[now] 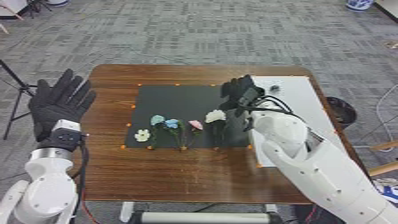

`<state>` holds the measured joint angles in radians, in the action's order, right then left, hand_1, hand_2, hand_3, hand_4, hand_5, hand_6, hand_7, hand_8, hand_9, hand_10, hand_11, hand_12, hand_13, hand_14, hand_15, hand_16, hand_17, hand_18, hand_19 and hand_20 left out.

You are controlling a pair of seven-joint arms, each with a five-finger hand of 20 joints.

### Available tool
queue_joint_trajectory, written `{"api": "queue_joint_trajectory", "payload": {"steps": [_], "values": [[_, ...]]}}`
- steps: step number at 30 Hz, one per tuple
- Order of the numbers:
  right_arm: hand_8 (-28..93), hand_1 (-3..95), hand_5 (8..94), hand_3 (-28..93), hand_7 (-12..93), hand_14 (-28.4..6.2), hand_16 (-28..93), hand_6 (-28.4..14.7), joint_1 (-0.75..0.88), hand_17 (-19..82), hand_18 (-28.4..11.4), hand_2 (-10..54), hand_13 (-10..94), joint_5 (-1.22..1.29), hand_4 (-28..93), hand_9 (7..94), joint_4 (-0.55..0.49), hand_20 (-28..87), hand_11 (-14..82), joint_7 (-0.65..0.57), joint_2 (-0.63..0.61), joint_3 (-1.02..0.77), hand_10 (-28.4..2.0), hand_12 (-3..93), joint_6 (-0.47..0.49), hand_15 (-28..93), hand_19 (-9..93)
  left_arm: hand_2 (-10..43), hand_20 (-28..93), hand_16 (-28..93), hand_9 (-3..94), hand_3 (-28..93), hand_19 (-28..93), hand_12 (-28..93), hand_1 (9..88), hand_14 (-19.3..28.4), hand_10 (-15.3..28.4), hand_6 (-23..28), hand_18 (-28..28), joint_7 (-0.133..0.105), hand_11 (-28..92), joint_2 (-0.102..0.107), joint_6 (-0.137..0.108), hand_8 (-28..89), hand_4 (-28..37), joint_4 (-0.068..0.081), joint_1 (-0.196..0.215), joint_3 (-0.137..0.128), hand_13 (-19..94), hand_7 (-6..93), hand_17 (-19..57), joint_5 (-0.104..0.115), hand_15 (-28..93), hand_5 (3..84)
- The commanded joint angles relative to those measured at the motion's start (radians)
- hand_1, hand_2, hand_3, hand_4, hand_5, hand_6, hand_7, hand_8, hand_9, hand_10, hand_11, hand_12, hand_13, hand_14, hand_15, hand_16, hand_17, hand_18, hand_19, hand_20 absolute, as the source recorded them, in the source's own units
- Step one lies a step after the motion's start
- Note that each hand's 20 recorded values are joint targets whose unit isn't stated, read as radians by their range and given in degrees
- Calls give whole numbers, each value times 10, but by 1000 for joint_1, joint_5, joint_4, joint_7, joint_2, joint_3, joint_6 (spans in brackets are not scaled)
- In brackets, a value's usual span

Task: Arrange flowers

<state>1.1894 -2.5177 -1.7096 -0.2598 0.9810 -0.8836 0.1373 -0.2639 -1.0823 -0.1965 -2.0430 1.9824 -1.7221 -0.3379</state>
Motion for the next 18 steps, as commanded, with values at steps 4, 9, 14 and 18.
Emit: {"api": "queue_joint_trajectory", "payload": {"steps": [4,9,14,18], "values": [[-131,430,516,785,179,-119,203,-21,-87,240,-207,-95,465,49,-282,504,138,376,121,-118,-53,-144,-124,156,50,429,712,138,81,-39,305,691,368,81,236,158,153,89,152,2,184,2,13,-82,-283,1,2,21,225,94,-88,-10,220,391],[-124,424,490,795,167,-123,180,-27,-97,232,-199,-95,436,46,-283,470,199,345,110,-103,-59,-167,-123,148,57,391,684,139,82,-37,306,687,367,82,239,158,153,90,152,15,184,0,8,-82,-283,1,-3,26,225,93,-88,-10,220,393],[-123,416,452,797,145,-128,166,-31,-126,223,-196,-95,404,45,-283,432,249,322,84,-101,-33,-169,-121,136,174,353,669,142,83,-37,308,685,366,82,238,158,153,90,151,27,185,-1,6,-82,-283,1,-9,32,226,92,-87,-11,219,395],[-116,436,444,810,140,-125,165,-29,-161,220,-197,-95,404,15,-282,432,312,313,83,-96,-7,-139,-114,135,193,342,670,158,84,-36,312,710,367,82,233,158,154,92,151,28,186,0,17,-81,-283,6,-17,39,227,95,-87,-15,221,406]]}}
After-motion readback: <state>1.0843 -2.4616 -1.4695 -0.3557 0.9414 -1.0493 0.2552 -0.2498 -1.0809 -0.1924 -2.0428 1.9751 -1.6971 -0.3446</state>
